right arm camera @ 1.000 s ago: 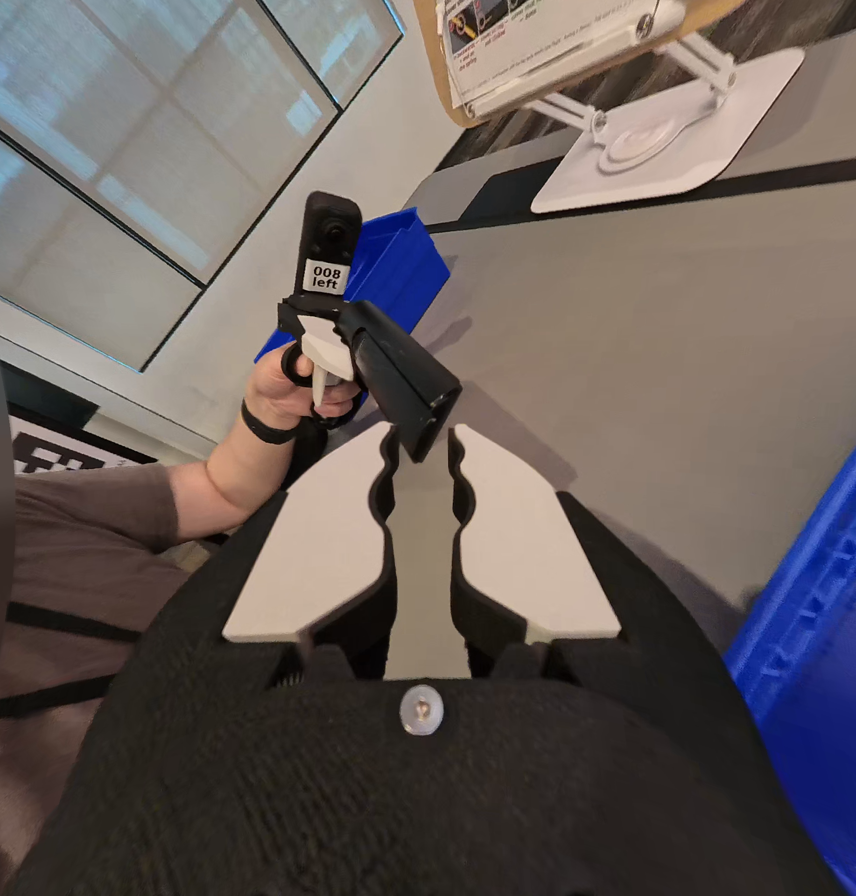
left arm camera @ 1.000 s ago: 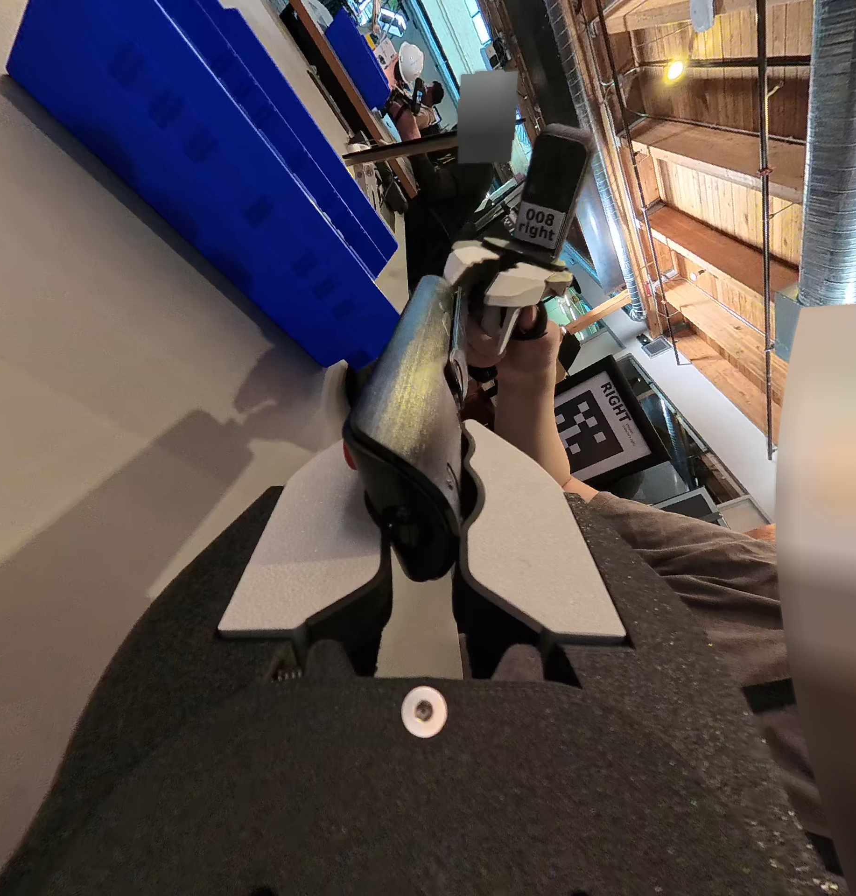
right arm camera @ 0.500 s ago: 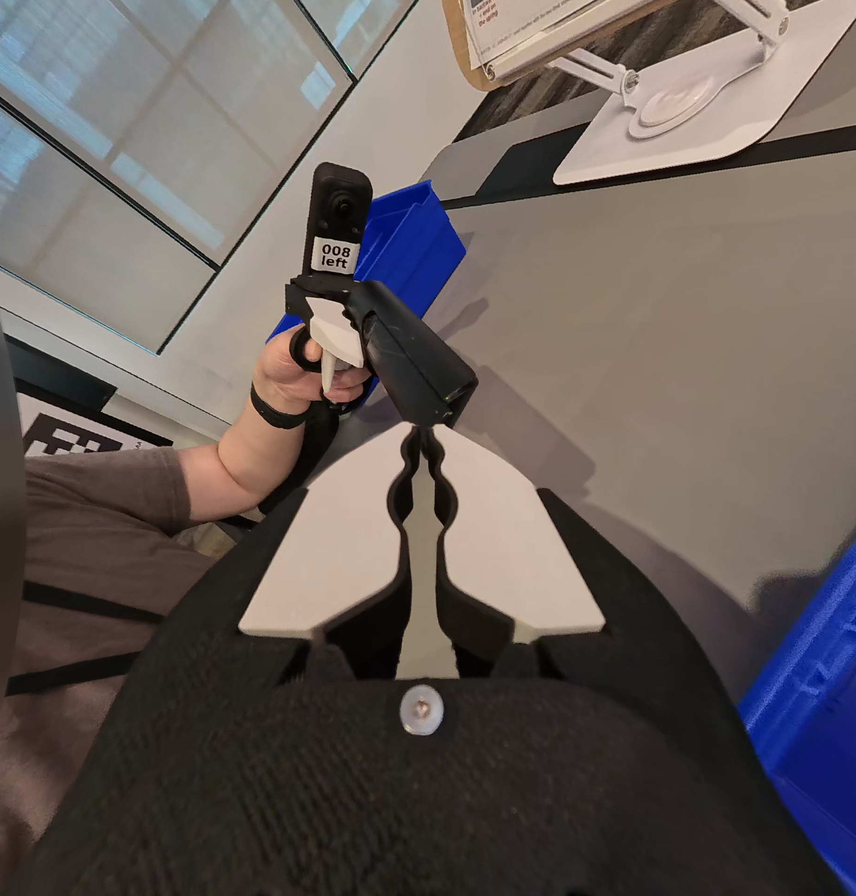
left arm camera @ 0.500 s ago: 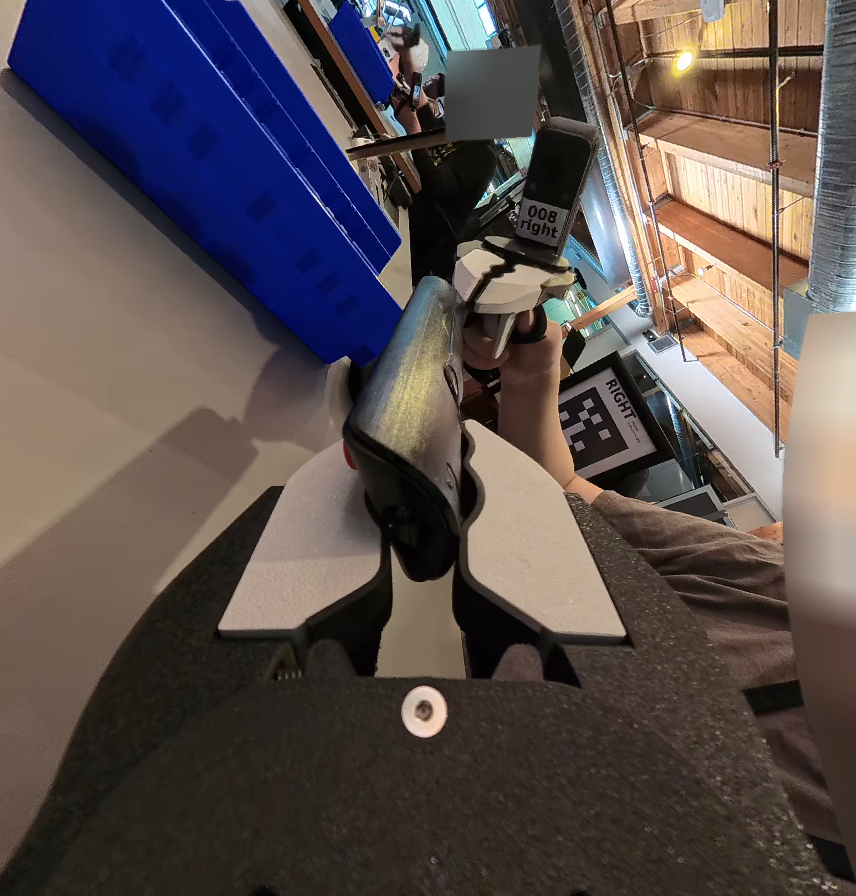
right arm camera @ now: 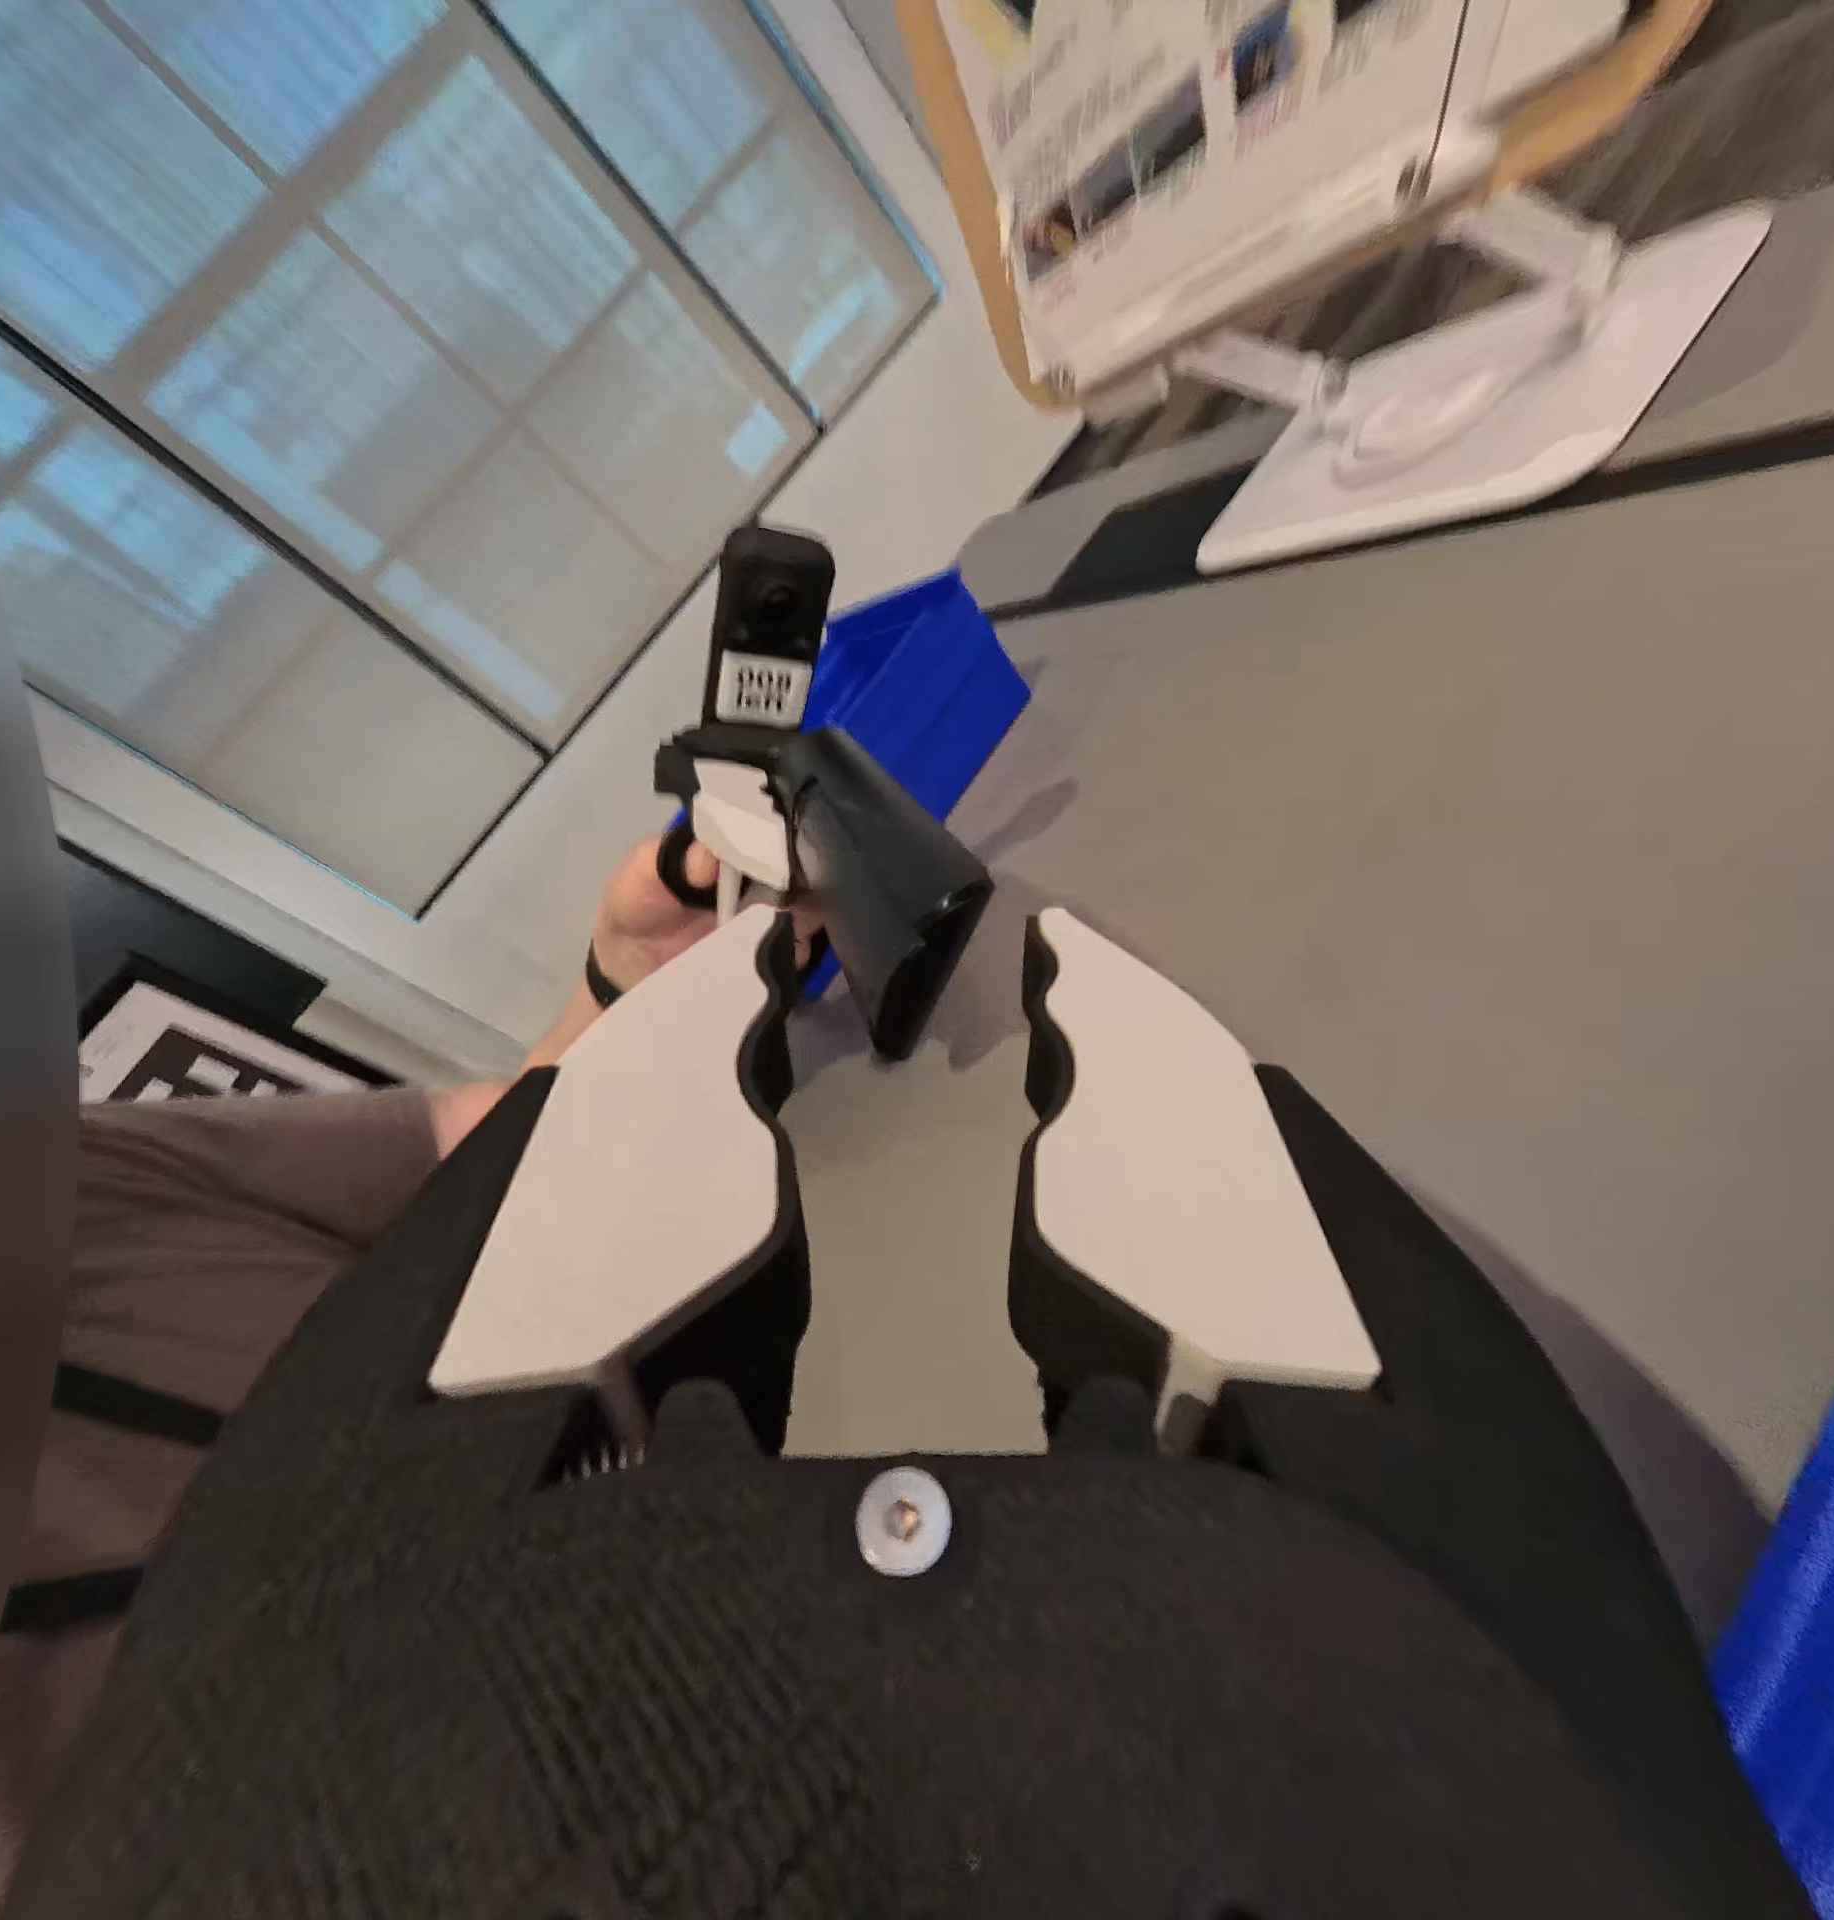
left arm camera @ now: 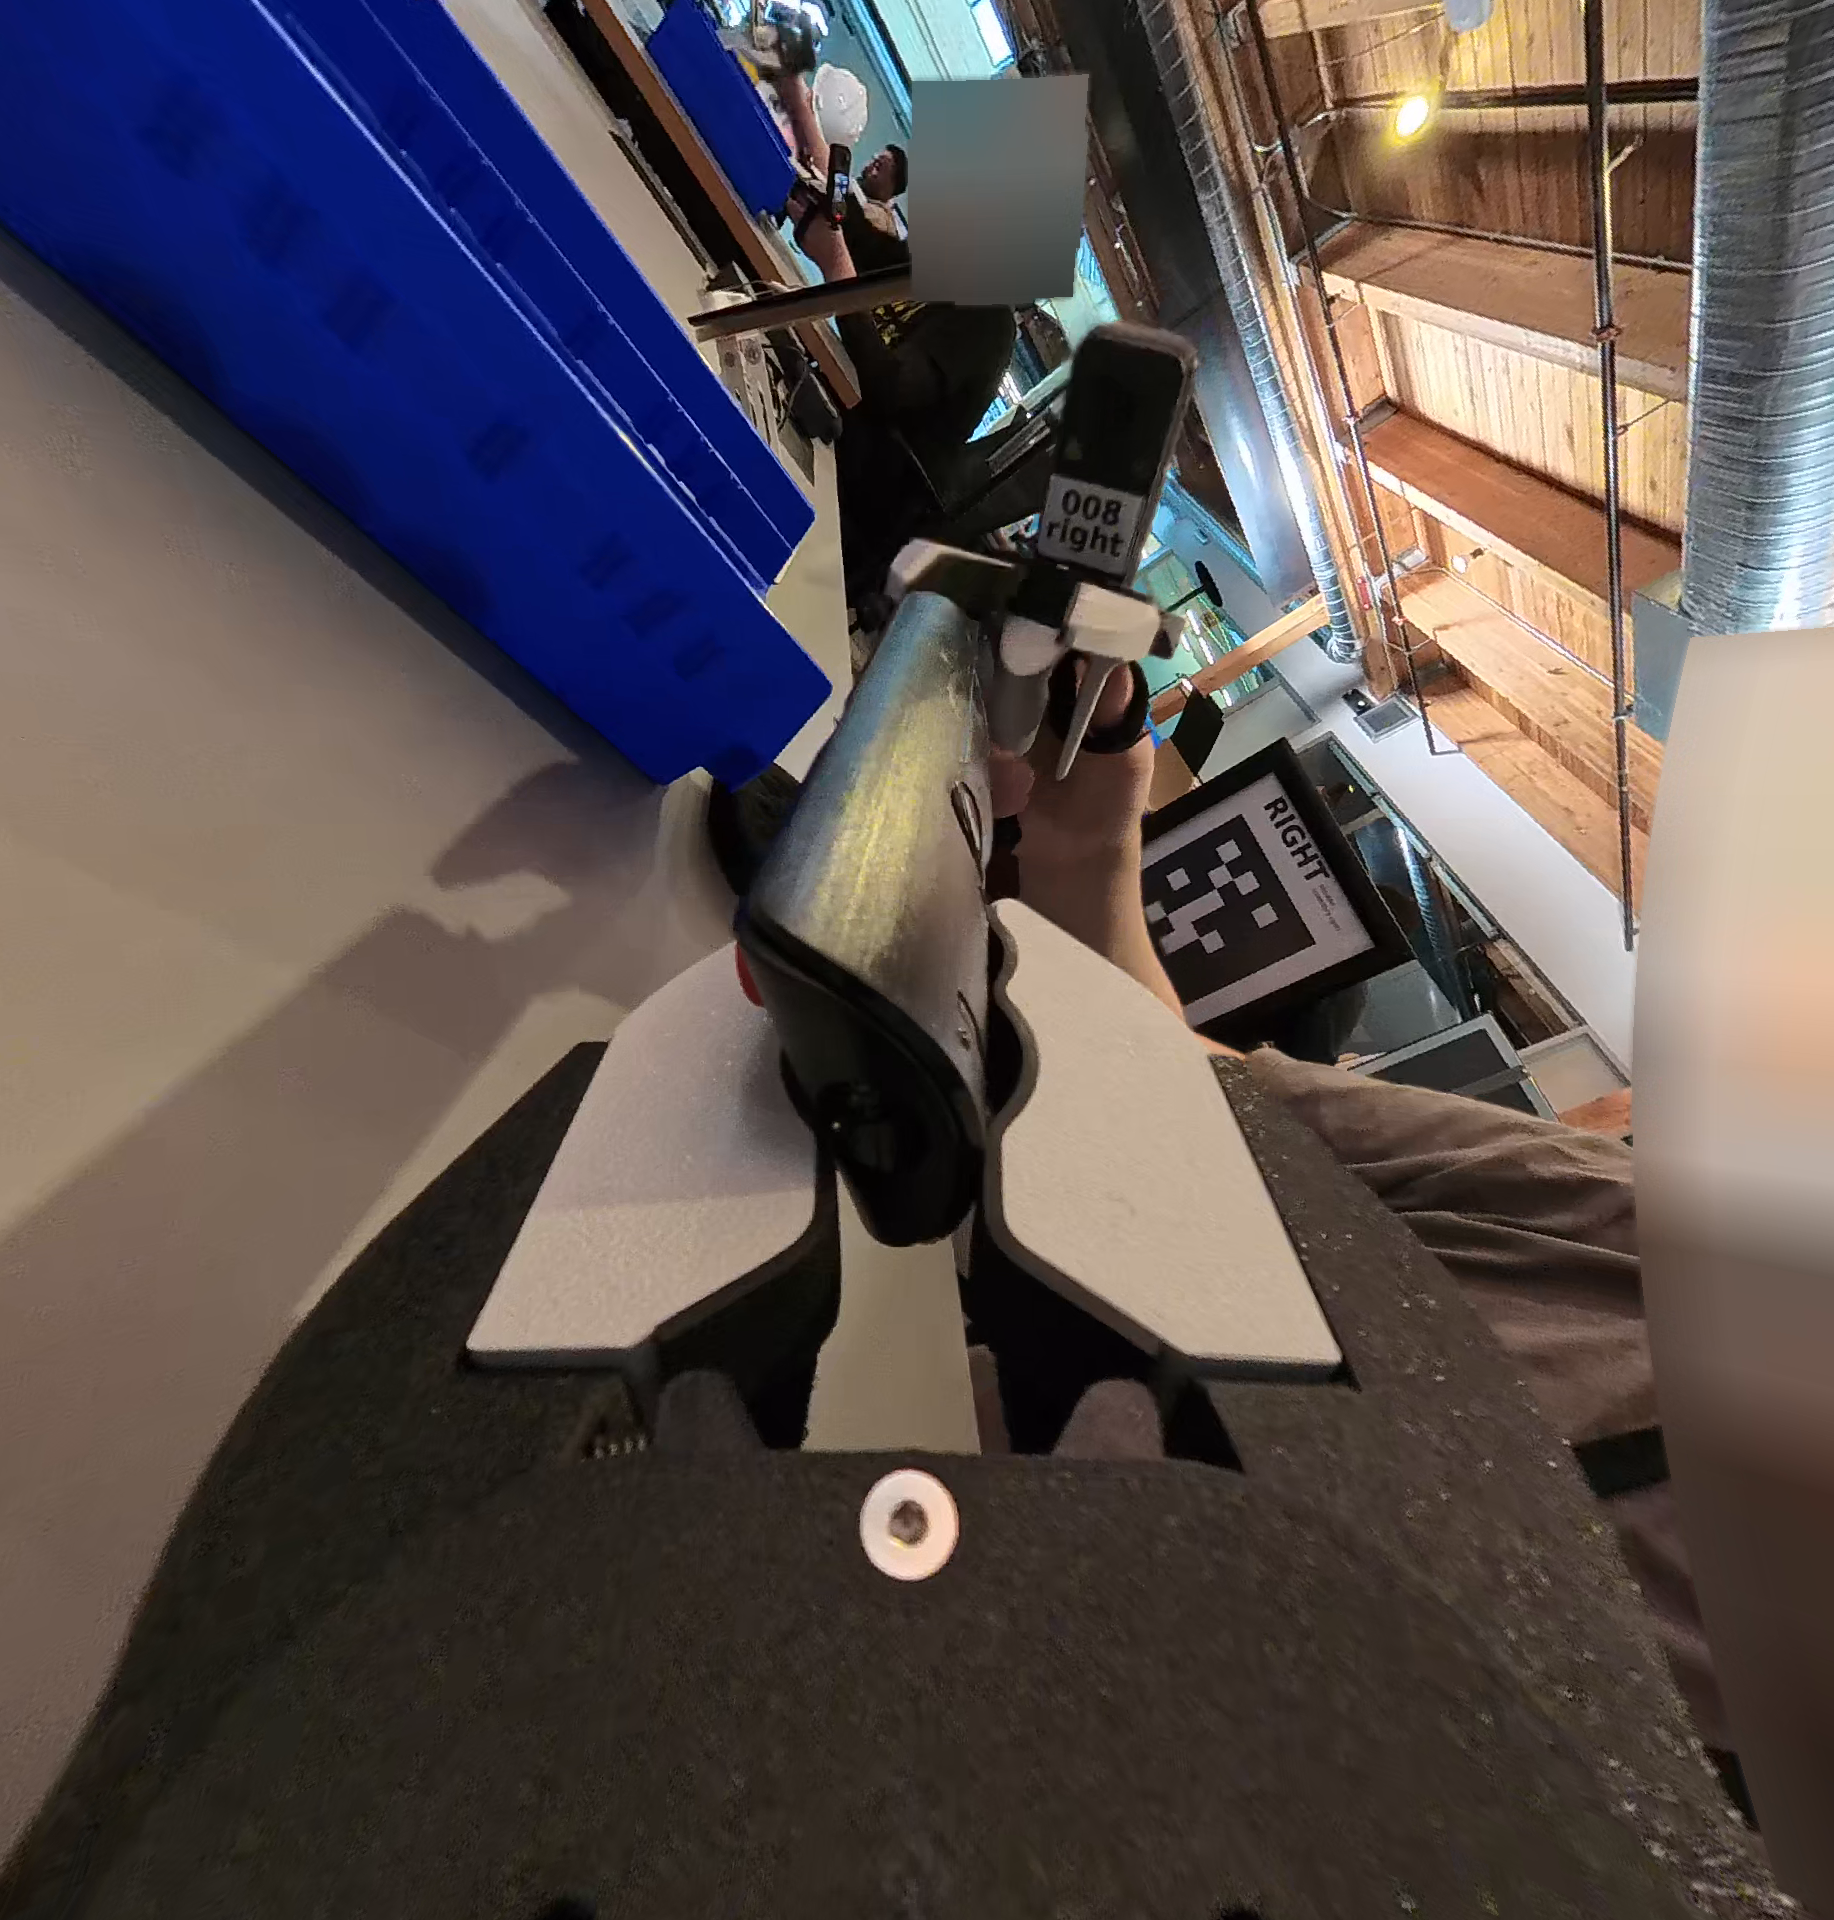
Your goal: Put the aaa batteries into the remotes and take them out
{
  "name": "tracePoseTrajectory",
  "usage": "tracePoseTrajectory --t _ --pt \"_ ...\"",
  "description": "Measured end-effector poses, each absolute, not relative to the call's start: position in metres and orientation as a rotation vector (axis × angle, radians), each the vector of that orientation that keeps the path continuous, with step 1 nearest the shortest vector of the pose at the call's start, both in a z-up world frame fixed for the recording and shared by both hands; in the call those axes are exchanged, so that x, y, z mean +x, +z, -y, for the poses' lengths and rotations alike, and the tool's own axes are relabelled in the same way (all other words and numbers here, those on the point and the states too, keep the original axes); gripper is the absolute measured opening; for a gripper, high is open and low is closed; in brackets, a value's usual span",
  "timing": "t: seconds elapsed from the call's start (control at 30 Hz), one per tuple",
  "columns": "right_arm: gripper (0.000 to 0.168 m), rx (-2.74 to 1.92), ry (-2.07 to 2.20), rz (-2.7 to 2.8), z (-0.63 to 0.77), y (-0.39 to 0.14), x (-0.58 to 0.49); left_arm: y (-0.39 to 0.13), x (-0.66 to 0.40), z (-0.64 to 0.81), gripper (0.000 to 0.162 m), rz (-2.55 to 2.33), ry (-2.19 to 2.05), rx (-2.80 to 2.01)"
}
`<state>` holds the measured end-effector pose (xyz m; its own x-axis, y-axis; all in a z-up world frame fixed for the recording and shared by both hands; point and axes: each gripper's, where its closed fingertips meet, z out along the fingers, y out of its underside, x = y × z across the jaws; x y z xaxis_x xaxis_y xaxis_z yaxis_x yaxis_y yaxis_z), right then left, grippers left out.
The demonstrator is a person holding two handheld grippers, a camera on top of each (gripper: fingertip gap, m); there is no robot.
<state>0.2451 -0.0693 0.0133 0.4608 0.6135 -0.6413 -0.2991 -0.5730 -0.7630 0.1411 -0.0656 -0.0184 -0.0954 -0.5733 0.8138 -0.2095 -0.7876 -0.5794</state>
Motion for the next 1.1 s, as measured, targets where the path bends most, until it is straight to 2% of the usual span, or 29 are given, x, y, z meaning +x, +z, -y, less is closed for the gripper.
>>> tracePoseTrajectory --t 0.07,0.13,0.17,0.27,0.4,0.53,0.63,1.1 --pt "0.039 -1.665 1.156 0.318 0.073 0.032 0.251 -0.015 0.138 0.064 0.025 -0.862 -1.959 -1.905" --pt "0.022 -1.522 1.016 0.509 0.087 0.048 0.249 -0.011 0.133 0.063 0.025 -0.874 -1.954 -1.907" --pt "0.019 -1.452 0.945 0.629 0.095 0.052 0.246 -0.01 0.13 0.062 0.025 -0.881 -1.951 -1.909" --pt "0.02 -1.389 0.742 0.921 0.106 0.038 0.238 -0.006 0.122 0.063 0.025 -0.914 -1.975 -1.915" --pt "0.021 -1.374 0.54 1.021 0.096 0.028 0.232 -0.002 0.114 0.065 0.025 -0.946 -2.004 -1.919" --pt "0.019 -1.345 0.506 1.072 0.097 0.029 0.221 -0.001 0.112 0.064 0.025 -0.942 -2.028 -1.914" --pt "0.008 -1.345 0.5 1.116 0.099 0.025 0.216 -0.001 0.112 0.066 0.025 -0.952 -2.038 -1.912" --pt "0.009 -1.366 0.517 1.141 0.1 0.022 0.212 0.0 0.115 0.071 0.025 -0.977 -2.055 -1.905"
